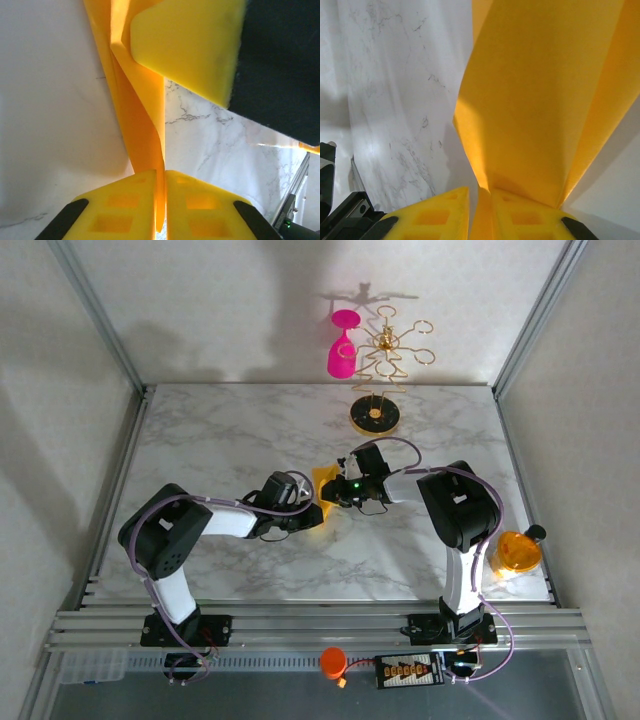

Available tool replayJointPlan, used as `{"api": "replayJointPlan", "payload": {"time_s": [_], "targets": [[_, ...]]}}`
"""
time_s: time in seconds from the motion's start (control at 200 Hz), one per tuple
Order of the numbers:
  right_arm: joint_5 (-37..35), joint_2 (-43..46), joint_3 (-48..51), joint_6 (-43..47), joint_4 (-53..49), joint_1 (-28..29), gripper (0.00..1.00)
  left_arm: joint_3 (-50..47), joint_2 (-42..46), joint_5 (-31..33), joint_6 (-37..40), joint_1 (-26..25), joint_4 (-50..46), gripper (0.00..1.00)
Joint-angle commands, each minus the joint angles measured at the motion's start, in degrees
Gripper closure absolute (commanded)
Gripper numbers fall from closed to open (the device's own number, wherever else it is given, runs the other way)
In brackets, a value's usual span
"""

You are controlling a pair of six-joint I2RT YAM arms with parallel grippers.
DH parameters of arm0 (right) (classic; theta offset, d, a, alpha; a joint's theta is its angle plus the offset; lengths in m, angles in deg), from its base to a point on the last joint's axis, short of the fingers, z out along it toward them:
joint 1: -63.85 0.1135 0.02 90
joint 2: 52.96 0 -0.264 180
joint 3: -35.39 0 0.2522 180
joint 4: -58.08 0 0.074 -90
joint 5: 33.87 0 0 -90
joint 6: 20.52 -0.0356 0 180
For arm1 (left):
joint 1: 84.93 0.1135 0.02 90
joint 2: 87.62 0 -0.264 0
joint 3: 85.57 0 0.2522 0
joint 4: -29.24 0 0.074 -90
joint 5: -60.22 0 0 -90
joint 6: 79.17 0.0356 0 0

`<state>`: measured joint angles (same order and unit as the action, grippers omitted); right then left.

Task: Fold a paper plane with a square sheet of paper (pick it up from the middle)
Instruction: Fold the wing for the fifth time at the center of the table.

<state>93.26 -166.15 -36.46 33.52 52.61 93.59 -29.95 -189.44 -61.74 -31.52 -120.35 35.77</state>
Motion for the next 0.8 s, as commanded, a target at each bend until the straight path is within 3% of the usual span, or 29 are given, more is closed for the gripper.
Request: {"api": "replayJointPlan", "payload": {"time_s": [0.0,0.446,0.791], "targets": [[-2.82,-2.57,-0.39,0.86,-2.23,0.65,0.8,0.08,-0.73,-1.45,-1.09,-0.23,1.68,0.88],[-3.18,-2.64,-0.09,0.57,-2.51,0.63,0.8,0.85,-3.49,-1.88,-0.94,-0.79,1.22,0.91],[-4.81,-2.83,-0.98,0.89,-4.64,0.77,0.8,1.6,5.85,4.73,3.53,-0.09,-10.05,0.8]]}}
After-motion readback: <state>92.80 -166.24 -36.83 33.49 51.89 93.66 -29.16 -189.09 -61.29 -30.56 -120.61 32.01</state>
